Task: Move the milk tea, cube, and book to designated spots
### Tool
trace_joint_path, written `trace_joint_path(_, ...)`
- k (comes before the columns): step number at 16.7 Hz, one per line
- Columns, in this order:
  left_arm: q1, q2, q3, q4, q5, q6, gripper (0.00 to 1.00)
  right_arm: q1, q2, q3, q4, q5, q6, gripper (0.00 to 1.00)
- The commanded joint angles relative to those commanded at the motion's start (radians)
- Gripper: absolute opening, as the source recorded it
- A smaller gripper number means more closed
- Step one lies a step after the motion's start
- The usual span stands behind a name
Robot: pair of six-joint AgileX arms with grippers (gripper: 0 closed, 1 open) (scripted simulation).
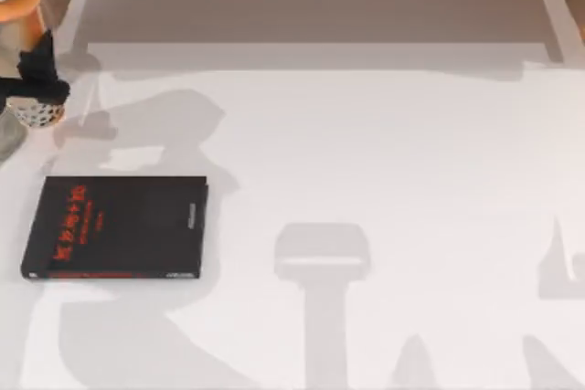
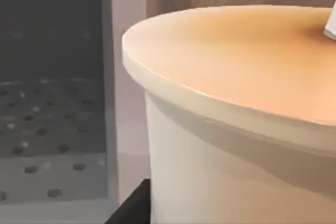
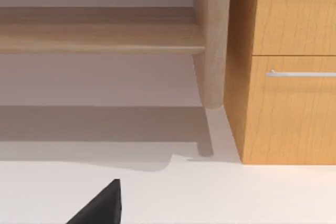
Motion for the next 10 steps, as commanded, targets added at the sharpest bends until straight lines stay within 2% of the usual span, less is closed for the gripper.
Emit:
trace_joint_path(4, 0.172, 0.009, 0.001, 0.084, 0.063, -0.001, 0.0, 0.0, 0.0, 0.0, 0.0, 0.0, 0.0, 1.0)
trace_joint_path(10, 0.192, 0.01, 0.003, 0.094, 0.068, 0.001, 0.0, 0.0, 0.0, 0.0, 0.0, 0.0, 0.0, 1.0)
